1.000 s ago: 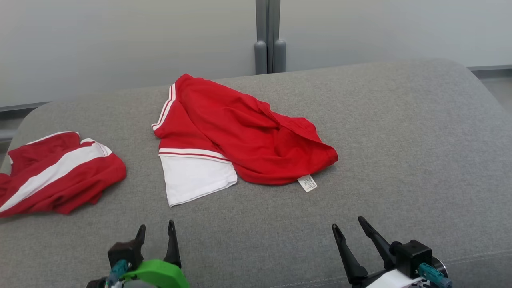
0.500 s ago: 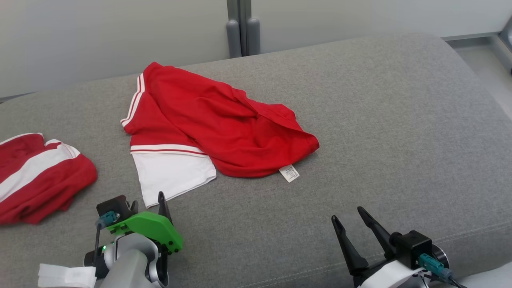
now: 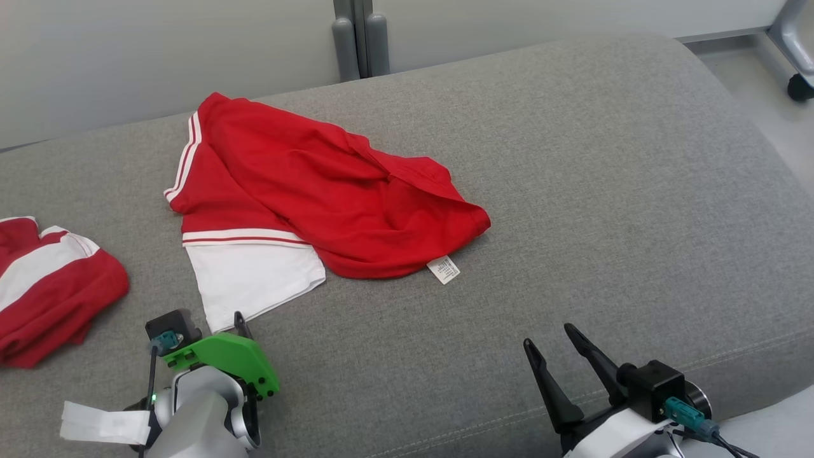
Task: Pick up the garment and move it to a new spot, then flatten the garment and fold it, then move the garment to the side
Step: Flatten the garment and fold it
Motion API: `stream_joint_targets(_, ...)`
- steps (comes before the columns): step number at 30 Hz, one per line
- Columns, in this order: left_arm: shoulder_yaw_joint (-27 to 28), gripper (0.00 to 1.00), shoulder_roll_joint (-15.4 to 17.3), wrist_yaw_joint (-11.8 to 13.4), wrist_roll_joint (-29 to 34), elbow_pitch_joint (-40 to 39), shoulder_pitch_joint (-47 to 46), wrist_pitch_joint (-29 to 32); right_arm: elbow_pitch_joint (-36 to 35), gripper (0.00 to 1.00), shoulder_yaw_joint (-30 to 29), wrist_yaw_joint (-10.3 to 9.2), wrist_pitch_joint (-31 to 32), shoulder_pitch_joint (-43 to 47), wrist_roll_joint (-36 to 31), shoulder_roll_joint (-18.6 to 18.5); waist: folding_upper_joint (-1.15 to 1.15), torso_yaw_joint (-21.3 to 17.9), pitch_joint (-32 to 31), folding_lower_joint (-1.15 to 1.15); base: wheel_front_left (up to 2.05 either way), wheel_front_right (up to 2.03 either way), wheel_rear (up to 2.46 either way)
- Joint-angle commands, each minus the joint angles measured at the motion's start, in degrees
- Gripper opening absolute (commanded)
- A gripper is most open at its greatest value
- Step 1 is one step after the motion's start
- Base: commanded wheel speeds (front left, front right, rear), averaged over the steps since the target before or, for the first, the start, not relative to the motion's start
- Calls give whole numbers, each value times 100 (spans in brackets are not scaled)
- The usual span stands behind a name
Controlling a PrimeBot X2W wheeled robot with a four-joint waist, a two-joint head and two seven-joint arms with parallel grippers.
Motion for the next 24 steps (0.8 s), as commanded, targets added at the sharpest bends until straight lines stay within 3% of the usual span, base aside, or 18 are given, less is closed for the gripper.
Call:
stream_joint_targets(1, -1, 91, 24, 21, -53, 93, -151, -55, -22, 100, 11, -6, -20, -80, 63, -33, 0, -12, 49, 0, 0, 0, 0)
stream_joint_targets(2, -1, 91, 24, 21, -53, 93, -151, -55, -22, 100, 11, -6, -20, -80, 63, -33, 0, -12, 49, 0, 0, 0, 0)
stream_joint_targets(3, -16, 67, 24, 0, -73, 142, -179, -61, -30, 100, 10, -6, -20, -92, 58, -37, 0, -15, 64, 0, 0, 0, 0)
stream_joint_targets(5, -38, 44, 24, -38, -116, 215, -243, -87, -45, 100, -3, -6, -20, -108, 43, -52, 0, -25, 94, 0, 0, 0, 0)
stream_joint_targets(6, -46, 27, 24, -49, -131, 240, -274, -99, -52, 100, -6, -6, -20, -117, 45, -57, 0, -28, 109, 0, 0, 0, 0)
stream_joint_targets(7, -62, 0, 24, -66, -143, 267, -295, -110, -57, 100, -14, -6, -20, -129, 48, -63, 0, -29, 123, 0, 0, 0, 0)
stream_joint_targets(15, -53, 0, 25, -365, -327, 241, -294, -148, -39, 100, -141, -6, -20, -204, -32, -78, 0, 102, 186, 0, 0, 0, 0)
stream_joint_targets(20, 287, 0, 202, -271, -58, -706, 189, -146, 148, 100, -351, -6, -20, -425, 49, 104, 0, 339, 237, 0, 0, 0, 0)
stream_joint_targets(24, 708, 0, 260, -132, 277, -1715, 738, -148, 767, 100, -452, -6, -20, -811, 284, 191, 0, 566, 246, 0, 0, 0, 0)
